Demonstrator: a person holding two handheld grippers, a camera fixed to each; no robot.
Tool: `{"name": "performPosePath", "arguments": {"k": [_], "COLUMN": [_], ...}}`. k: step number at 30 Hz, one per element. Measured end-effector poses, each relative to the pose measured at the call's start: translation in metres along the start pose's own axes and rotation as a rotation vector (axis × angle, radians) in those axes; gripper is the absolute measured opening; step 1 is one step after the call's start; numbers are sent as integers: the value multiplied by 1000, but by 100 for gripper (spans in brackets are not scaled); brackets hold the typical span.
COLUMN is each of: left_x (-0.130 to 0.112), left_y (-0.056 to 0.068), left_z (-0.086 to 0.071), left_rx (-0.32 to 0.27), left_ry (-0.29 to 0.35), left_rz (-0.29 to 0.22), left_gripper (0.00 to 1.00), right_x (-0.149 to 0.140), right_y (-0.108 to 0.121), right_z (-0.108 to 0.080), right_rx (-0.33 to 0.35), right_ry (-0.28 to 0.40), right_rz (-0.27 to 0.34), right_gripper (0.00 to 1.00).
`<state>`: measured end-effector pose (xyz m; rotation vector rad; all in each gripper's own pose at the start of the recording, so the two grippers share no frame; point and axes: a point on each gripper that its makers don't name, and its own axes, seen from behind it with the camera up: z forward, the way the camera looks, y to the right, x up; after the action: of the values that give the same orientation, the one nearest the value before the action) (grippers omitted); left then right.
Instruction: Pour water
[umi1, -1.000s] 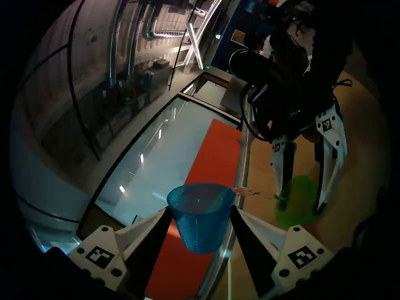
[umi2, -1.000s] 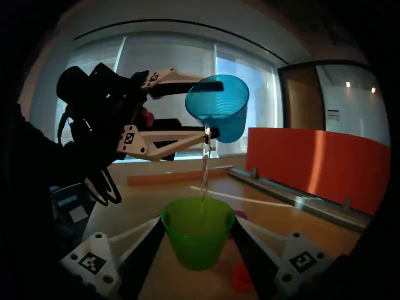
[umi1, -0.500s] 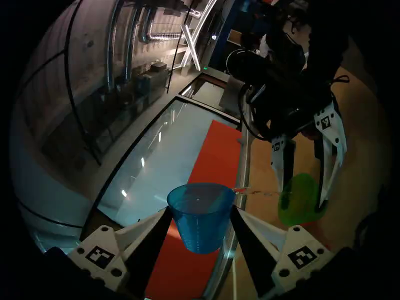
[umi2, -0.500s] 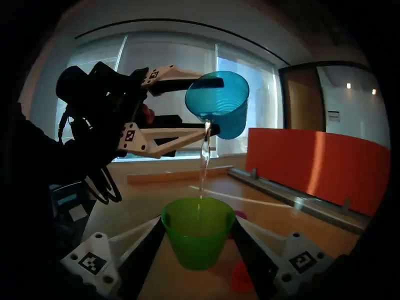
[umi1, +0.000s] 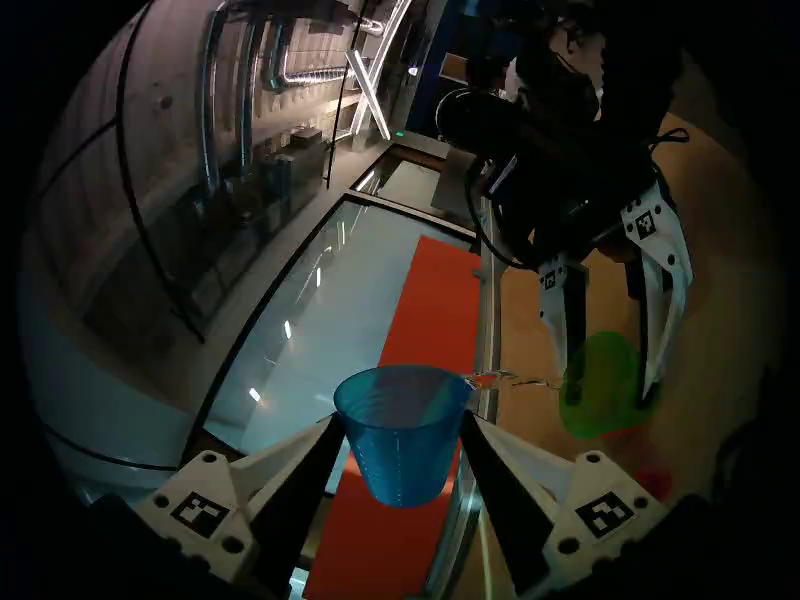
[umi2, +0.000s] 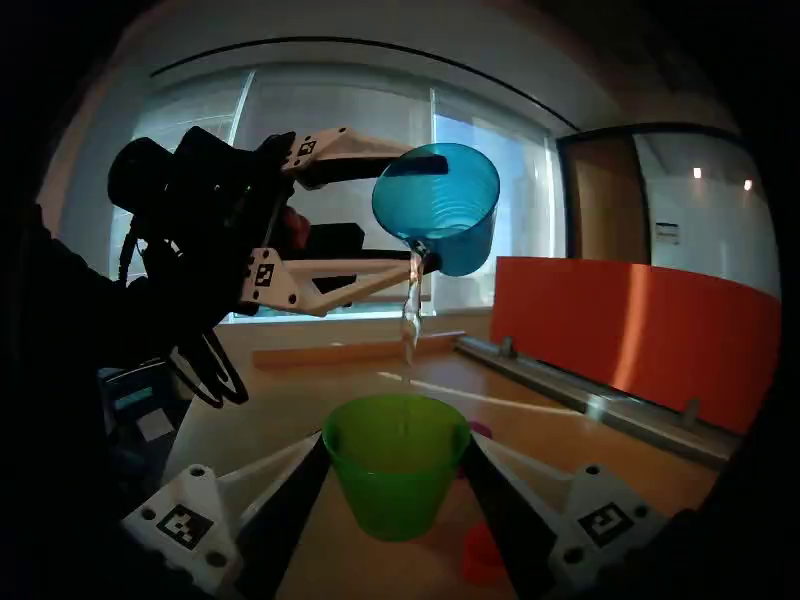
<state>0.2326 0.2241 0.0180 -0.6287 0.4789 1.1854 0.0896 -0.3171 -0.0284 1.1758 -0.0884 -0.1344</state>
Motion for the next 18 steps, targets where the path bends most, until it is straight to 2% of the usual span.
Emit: {"name": "performPosePath", "arguments": {"k": [18], "left_x": [1], "left_y": [-8], "left_z": [-2], "left_rx": [8], "left_ry": [-5], "left_rz": [54], "left_gripper": [84], "right_x": [2], "right_y": [2], "right_z": [-3], "right_rx": [-7], "right_ry": [4], "right_rz": [-1], "right_gripper": [91]}}
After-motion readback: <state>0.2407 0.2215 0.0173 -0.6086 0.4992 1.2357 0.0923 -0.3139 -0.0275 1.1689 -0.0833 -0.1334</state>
